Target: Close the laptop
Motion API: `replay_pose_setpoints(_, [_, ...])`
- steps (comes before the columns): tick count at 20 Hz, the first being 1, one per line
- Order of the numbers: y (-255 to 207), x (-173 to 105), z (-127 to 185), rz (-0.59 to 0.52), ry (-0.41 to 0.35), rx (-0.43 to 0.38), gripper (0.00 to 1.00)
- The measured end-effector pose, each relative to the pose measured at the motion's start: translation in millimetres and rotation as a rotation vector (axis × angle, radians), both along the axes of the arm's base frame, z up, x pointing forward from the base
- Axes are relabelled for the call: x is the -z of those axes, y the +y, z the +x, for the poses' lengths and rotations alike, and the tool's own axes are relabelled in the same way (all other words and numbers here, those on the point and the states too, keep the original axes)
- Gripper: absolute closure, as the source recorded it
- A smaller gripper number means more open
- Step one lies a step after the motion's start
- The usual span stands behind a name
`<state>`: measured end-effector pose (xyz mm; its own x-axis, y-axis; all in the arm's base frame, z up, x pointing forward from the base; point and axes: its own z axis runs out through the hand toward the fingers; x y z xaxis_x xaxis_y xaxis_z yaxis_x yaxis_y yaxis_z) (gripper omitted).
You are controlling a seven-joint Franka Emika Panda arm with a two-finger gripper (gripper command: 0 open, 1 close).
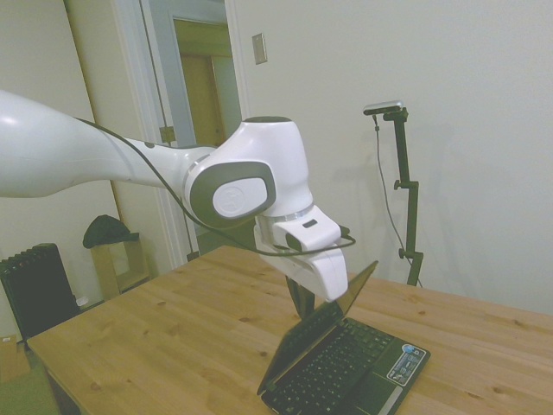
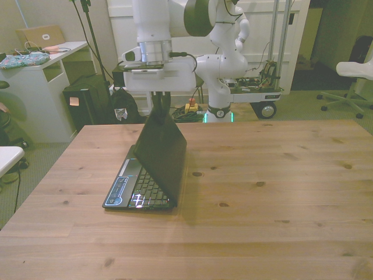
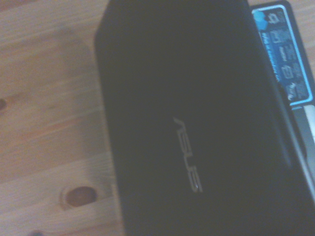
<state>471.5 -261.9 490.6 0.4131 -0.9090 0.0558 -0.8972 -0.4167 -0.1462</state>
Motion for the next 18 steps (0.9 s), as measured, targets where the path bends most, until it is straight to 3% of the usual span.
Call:
replay_pose_setpoints(7, [-55, 60, -8, 0.012, 0.042, 0.037, 1.00])
replay_pose_setpoints(12, [-61, 99, -1, 0.009, 0.085, 0.035, 1.00])
replay_pose_setpoints(15, [-53, 82, 1, 0.001, 0.056, 0.019, 1.00])
replay_pose_setpoints(18, [-25, 24, -3, -0.001, -0.014, -0.031, 1.00])
